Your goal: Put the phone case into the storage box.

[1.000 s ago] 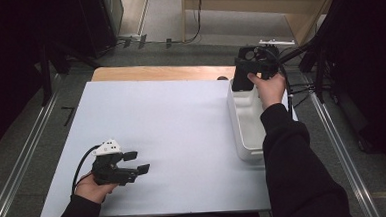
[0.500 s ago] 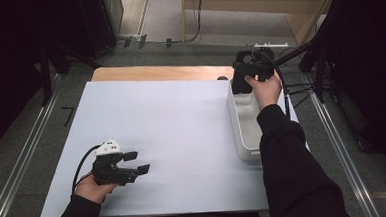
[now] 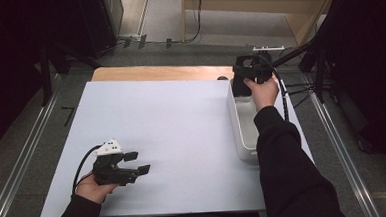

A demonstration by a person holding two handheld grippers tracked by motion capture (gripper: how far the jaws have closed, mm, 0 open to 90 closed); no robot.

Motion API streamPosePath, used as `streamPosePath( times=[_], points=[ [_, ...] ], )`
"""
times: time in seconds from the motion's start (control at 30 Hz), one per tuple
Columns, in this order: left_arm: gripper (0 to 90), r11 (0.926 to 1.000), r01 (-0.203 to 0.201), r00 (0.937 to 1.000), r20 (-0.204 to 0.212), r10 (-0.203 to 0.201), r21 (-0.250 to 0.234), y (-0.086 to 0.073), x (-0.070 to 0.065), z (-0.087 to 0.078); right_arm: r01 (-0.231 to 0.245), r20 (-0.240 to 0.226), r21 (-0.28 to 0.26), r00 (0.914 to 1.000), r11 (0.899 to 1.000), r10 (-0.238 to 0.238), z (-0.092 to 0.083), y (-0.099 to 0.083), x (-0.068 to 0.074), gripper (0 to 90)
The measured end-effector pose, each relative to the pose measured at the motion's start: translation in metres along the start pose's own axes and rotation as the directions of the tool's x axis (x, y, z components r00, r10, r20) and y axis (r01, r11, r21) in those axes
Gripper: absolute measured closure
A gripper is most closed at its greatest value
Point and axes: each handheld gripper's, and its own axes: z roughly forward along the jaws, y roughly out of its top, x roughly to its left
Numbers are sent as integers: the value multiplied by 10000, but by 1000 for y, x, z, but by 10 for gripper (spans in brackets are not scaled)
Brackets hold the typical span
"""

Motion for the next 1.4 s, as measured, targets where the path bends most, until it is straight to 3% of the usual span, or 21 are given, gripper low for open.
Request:
streamPosePath(
  times=[0.8, 1.23, 1.4],
  points=[
    [284, 10000, 0, 10000, 11, 0, 26, 0, -1, 1, 406, 300, 693, 9986, 9968, -428, 16, -12, 6, 108],
    [284, 10000, -56, 10000, 59, 55, 54, 0, -1, 2, 563, 303, 638, 9978, 9964, -583, 17, -13, 7, 102],
    [284, 9999, -41, 10000, 53, 40, 92, 0, -2, 2, 654, 102, 659, 9978, 9957, -662, 17, -14, 5, 56]
  ],
)
